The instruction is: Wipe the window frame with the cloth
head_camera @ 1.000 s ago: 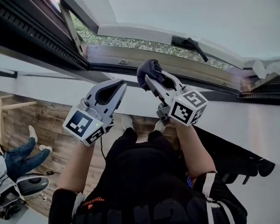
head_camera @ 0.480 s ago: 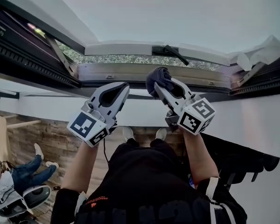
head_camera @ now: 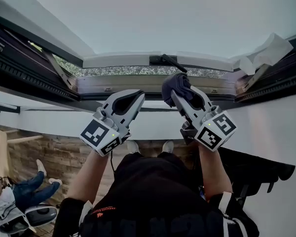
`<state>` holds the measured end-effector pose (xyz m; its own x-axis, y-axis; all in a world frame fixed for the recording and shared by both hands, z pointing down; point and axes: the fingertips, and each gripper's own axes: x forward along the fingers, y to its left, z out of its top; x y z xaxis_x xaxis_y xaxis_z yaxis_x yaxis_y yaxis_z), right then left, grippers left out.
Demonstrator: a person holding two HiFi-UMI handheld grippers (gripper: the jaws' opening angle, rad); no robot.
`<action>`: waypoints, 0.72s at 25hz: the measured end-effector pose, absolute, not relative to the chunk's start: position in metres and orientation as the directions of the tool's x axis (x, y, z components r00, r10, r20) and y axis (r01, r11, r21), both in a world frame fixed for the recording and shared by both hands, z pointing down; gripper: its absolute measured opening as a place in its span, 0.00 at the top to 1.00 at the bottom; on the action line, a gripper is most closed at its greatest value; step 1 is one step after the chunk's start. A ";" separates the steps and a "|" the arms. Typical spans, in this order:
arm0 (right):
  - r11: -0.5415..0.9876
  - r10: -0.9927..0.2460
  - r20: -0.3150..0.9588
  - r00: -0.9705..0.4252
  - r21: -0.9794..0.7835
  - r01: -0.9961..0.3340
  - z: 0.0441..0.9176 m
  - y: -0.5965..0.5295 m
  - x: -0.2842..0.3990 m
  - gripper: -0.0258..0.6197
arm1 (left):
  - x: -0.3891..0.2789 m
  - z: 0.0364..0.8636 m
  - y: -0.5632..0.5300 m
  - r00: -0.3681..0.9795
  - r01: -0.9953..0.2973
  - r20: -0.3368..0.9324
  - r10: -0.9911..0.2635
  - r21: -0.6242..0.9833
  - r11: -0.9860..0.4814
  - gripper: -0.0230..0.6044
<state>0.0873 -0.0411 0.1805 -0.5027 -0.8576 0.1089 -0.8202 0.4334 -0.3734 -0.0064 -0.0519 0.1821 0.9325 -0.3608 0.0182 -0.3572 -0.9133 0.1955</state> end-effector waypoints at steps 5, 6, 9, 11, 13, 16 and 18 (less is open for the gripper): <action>0.414 -0.875 0.095 -0.474 -0.359 -0.837 0.169 -0.029 0.107 0.79 | 0.012 0.178 -0.042 0.942 -0.330 0.010 -0.334 0.193 -0.924 0.93; 0.410 -0.879 0.092 -0.468 -0.358 -0.839 0.167 -0.026 0.110 0.80 | 0.016 0.177 -0.040 0.945 -0.323 0.010 -0.328 0.191 -0.927 0.93; 0.398 -0.887 0.087 -0.454 -0.354 -0.846 0.163 -0.018 0.119 0.79 | 0.024 0.177 -0.031 0.951 -0.305 0.011 -0.309 0.190 -0.933 0.93; 0.394 -0.890 0.084 -0.447 -0.352 -0.849 0.162 -0.014 0.123 0.80 | 0.029 0.177 -0.026 0.953 -0.298 0.014 -0.301 0.192 -0.935 0.93; 0.389 -0.893 0.081 -0.442 -0.353 -0.851 0.161 -0.010 0.127 0.80 | 0.032 0.175 -0.022 0.955 -0.294 0.012 -0.297 0.187 -0.938 0.93; 0.385 -0.895 0.081 -0.438 -0.353 -0.853 0.160 -0.004 0.126 0.80 | 0.030 0.171 -0.017 0.955 -0.294 0.009 -0.297 0.181 -0.939 0.93; 0.387 -0.895 0.082 -0.440 -0.350 -0.853 0.159 0.001 0.122 0.80 | 0.027 0.169 -0.013 0.954 -0.296 0.008 -0.300 0.181 -0.938 0.93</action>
